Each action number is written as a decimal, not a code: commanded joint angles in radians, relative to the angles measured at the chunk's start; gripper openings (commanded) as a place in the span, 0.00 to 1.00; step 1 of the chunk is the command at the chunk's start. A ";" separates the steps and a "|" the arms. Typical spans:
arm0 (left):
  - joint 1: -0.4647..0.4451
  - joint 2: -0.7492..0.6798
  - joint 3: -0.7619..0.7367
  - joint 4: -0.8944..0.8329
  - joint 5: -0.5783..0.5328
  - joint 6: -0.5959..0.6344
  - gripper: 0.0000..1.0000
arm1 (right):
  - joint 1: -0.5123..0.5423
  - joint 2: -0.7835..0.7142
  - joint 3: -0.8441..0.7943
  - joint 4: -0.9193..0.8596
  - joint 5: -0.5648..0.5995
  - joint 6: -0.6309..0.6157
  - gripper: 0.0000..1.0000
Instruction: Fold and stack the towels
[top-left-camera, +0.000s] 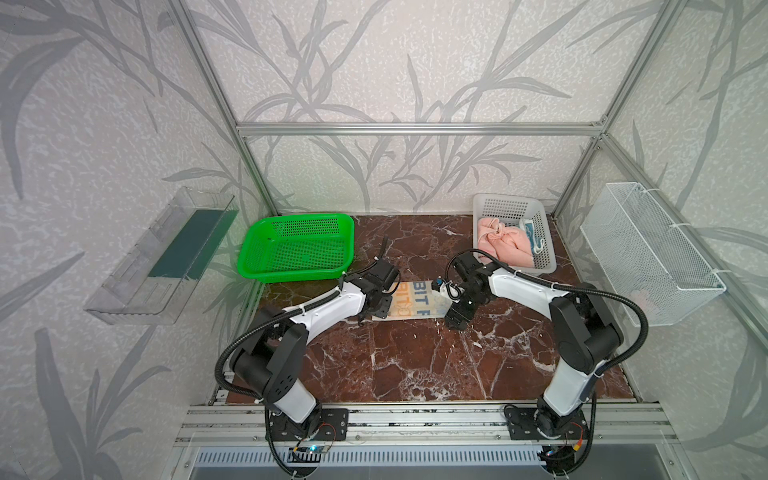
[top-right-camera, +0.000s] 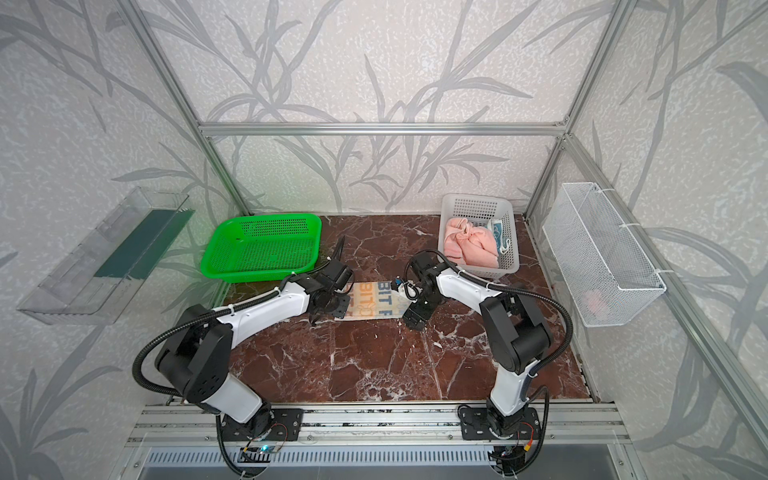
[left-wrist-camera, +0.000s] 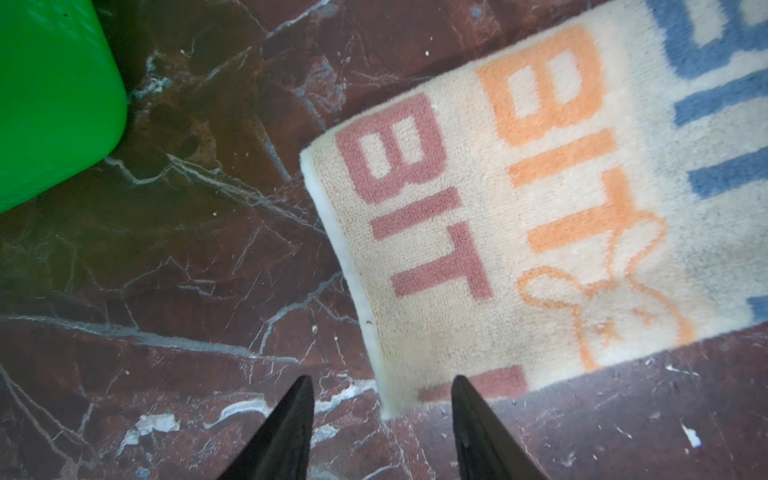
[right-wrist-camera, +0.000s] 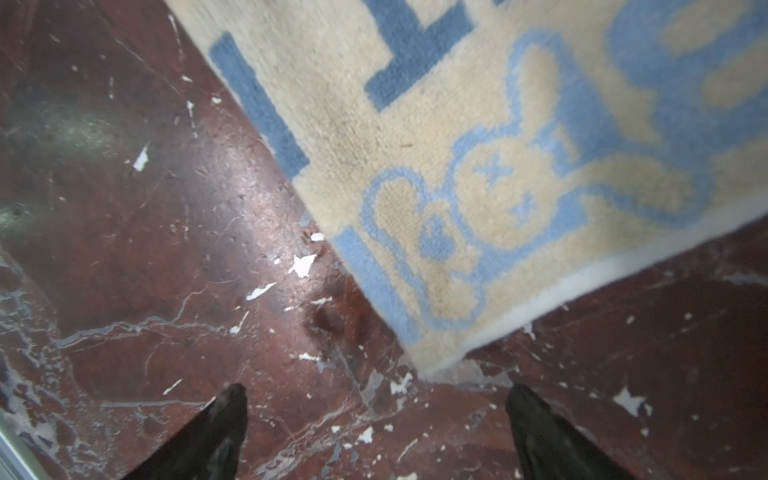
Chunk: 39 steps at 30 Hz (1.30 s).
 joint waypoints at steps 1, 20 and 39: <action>-0.002 -0.054 -0.031 -0.005 -0.034 -0.037 0.57 | 0.004 -0.111 -0.041 0.033 0.017 0.074 0.99; 0.146 -0.136 -0.216 0.260 0.211 -0.220 0.99 | 0.116 -0.294 -0.151 0.449 0.184 0.402 0.99; 0.167 -0.004 -0.149 0.300 0.332 -0.284 0.94 | 0.203 0.069 0.016 0.373 0.167 0.698 0.28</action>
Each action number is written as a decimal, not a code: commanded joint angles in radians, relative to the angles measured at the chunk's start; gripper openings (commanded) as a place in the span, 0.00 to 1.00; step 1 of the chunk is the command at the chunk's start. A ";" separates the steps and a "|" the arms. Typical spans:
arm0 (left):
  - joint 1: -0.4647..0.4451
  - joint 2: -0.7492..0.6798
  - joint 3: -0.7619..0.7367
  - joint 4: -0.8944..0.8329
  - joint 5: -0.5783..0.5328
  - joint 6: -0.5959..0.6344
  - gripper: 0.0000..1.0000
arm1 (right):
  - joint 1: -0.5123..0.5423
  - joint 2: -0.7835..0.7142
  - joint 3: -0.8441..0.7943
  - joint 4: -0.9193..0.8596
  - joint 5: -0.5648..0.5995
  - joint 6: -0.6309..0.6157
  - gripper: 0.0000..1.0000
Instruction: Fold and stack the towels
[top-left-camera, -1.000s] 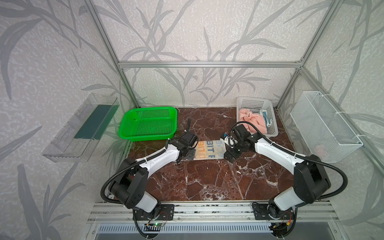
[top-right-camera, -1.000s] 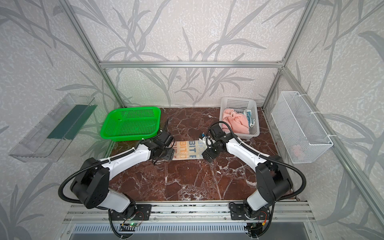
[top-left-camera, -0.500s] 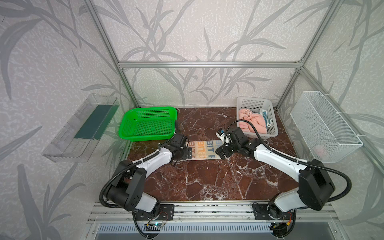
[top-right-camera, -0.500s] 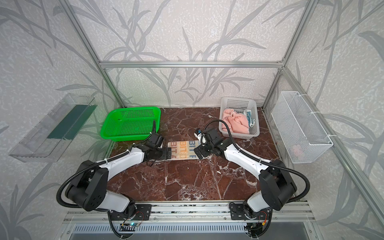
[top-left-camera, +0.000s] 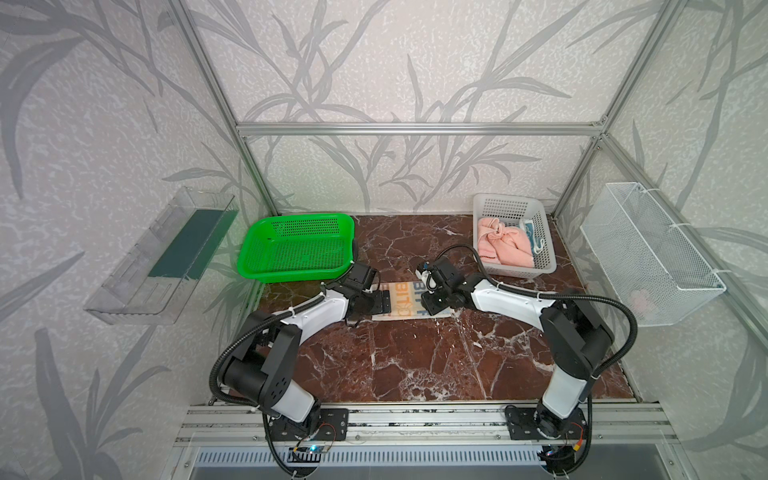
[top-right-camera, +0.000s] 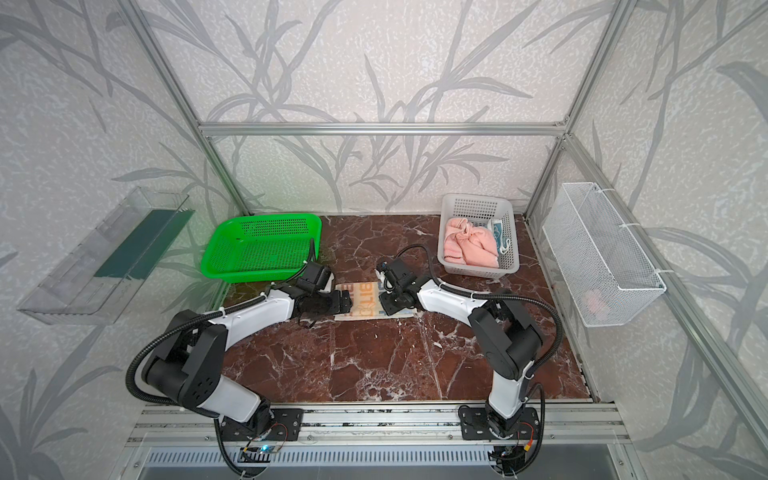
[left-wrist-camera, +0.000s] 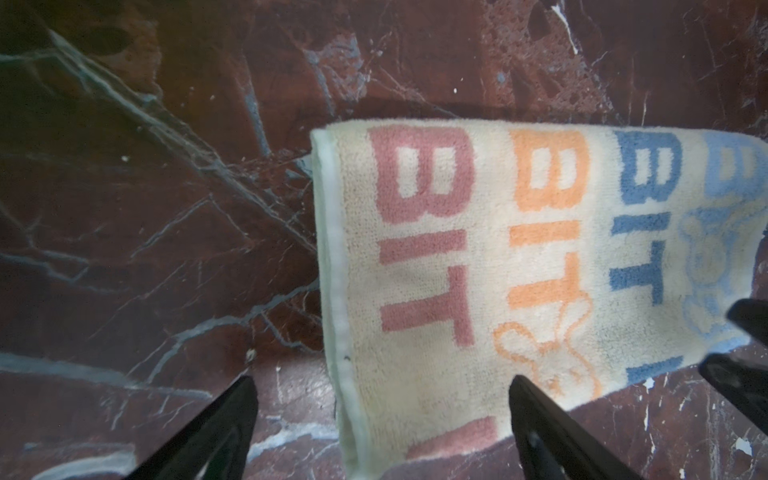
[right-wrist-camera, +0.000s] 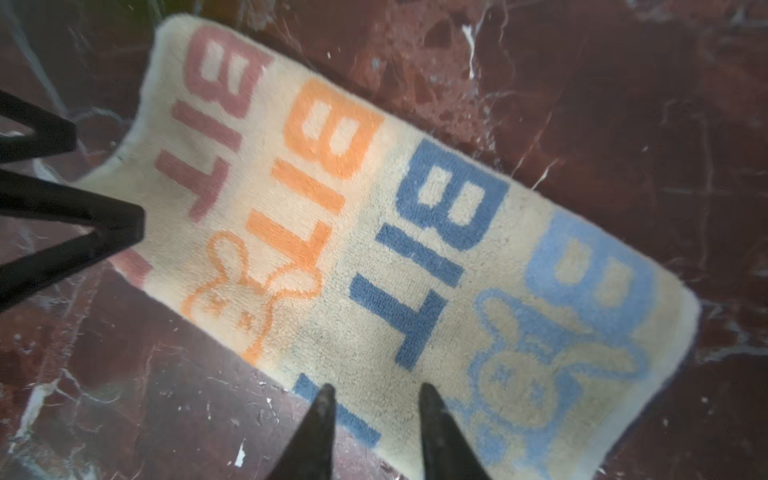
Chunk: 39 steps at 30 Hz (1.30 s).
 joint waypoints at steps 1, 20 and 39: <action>0.006 0.030 0.022 0.024 0.025 -0.035 0.94 | 0.005 0.024 0.011 -0.012 -0.005 0.058 0.25; 0.042 0.166 -0.004 0.109 0.147 -0.070 0.53 | 0.005 0.135 -0.006 -0.012 -0.027 0.124 0.00; 0.042 0.197 0.147 0.019 0.111 0.025 0.00 | -0.003 0.047 -0.092 0.097 0.002 0.144 0.12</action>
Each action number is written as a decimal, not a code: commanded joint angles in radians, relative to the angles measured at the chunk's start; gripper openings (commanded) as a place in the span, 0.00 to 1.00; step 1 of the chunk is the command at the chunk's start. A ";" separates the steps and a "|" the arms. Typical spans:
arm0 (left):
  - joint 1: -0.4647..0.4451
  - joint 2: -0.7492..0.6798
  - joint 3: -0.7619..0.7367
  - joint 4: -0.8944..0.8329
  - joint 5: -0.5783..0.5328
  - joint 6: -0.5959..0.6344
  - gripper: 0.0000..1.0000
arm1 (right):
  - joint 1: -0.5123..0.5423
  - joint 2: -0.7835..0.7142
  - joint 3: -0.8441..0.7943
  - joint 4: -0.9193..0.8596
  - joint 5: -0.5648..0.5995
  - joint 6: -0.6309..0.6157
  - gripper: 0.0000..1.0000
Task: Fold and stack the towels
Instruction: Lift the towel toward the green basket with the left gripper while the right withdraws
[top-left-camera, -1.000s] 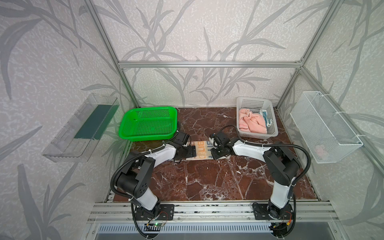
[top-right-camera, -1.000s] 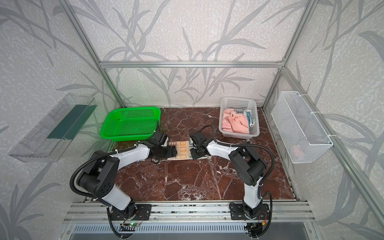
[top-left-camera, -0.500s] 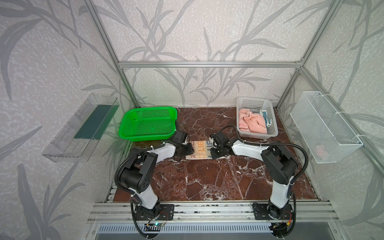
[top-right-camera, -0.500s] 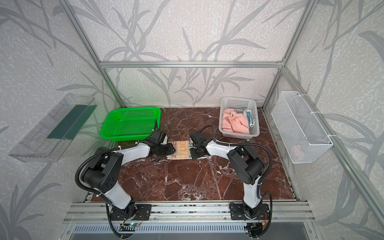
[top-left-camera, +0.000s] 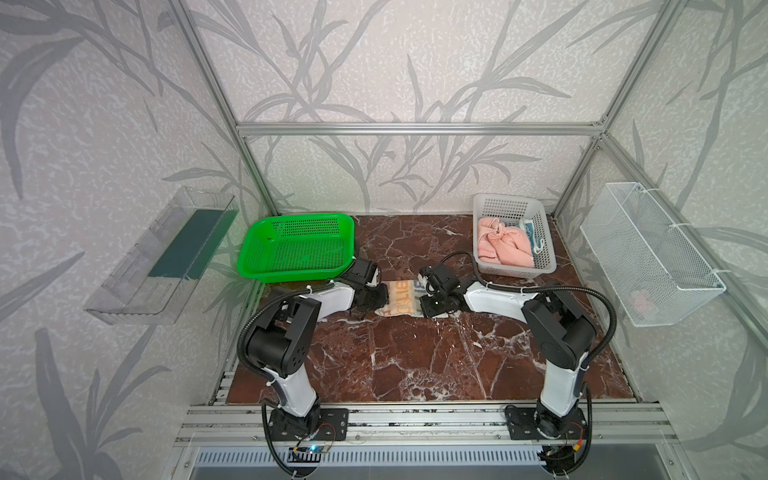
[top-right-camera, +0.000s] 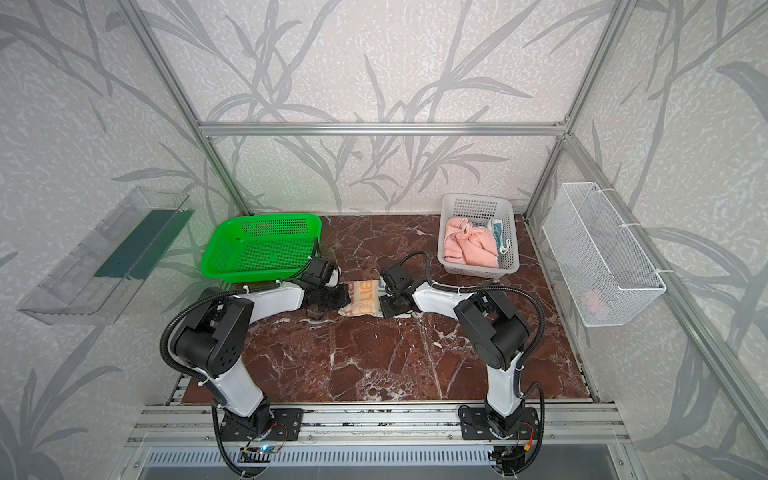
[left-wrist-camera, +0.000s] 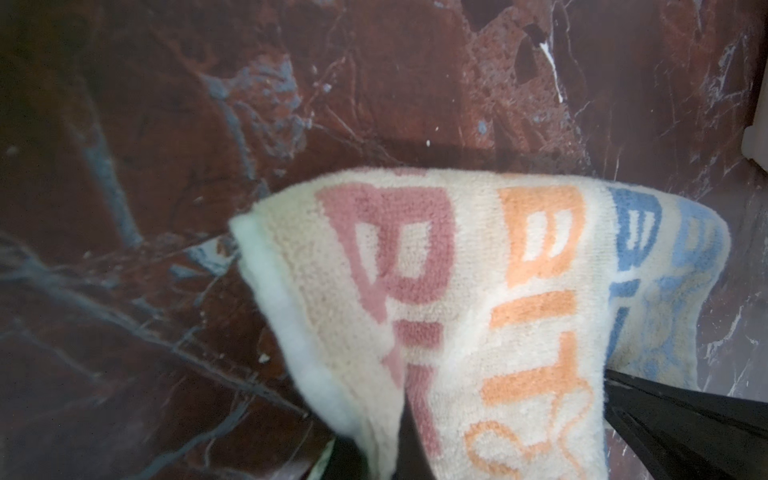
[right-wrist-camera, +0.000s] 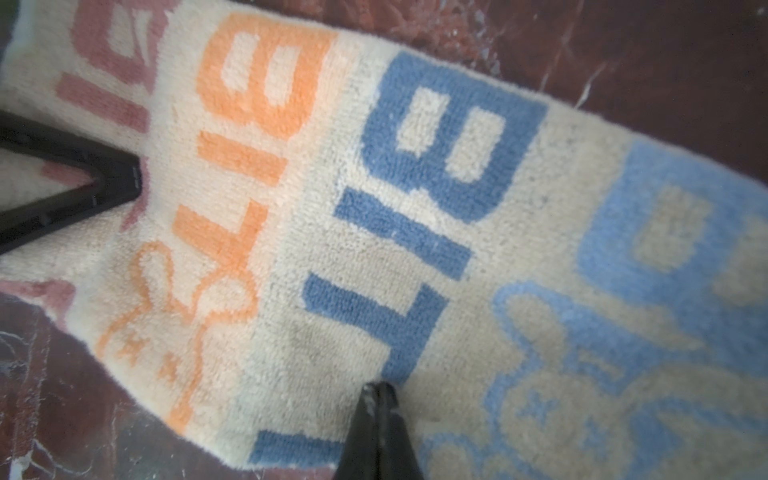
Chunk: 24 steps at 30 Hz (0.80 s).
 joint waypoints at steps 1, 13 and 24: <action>-0.001 -0.001 0.086 -0.140 -0.077 0.077 0.00 | -0.005 -0.057 -0.083 0.036 0.038 0.009 0.24; 0.000 0.017 0.397 -0.429 -0.334 0.286 0.00 | -0.043 -0.420 -0.330 0.289 0.291 0.034 0.99; 0.021 0.173 0.812 -0.663 -0.461 0.425 0.00 | -0.076 -0.496 -0.414 0.345 0.147 -0.035 0.97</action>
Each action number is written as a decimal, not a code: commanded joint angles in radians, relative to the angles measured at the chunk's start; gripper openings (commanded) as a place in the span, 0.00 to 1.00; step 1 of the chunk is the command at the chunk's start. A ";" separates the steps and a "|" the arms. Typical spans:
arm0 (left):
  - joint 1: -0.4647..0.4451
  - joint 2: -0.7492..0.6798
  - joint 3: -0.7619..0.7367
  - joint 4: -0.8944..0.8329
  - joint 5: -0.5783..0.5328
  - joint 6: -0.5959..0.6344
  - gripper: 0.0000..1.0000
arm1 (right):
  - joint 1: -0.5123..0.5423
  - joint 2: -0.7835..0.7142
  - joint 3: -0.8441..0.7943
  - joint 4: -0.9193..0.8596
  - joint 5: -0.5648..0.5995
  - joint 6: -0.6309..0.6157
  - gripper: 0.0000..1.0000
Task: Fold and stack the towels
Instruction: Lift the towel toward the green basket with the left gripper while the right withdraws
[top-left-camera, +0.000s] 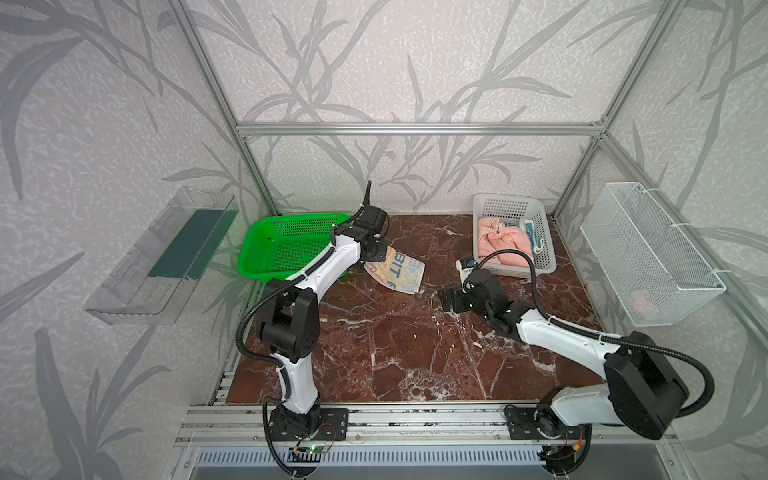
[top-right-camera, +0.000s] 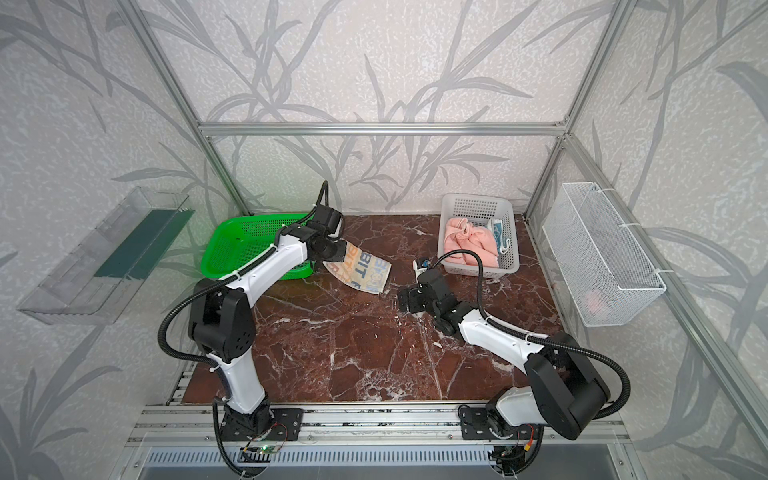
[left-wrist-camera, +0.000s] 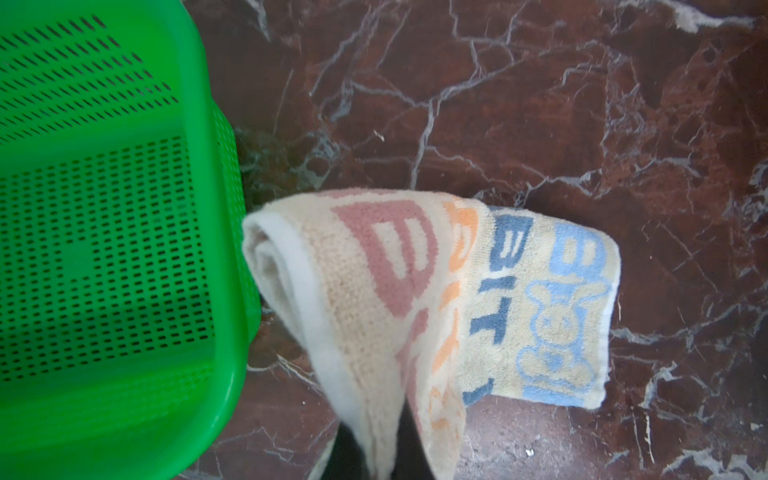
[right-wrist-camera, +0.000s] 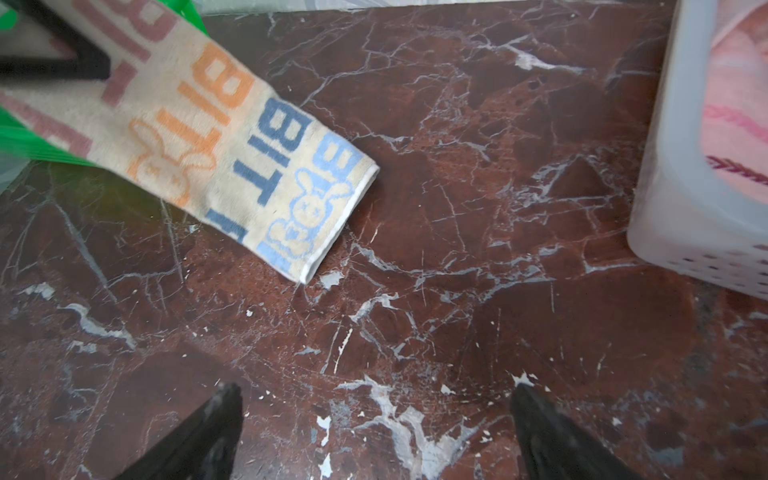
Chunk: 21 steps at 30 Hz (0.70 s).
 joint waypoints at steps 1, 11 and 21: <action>0.014 0.050 0.130 -0.146 -0.058 0.072 0.00 | 0.006 0.021 -0.019 0.037 -0.050 -0.029 0.96; 0.082 0.121 0.395 -0.322 -0.094 0.128 0.00 | 0.023 0.070 -0.033 0.047 -0.033 -0.063 0.94; 0.146 0.114 0.490 -0.360 -0.095 0.140 0.00 | 0.034 0.100 -0.047 0.087 -0.050 -0.067 0.94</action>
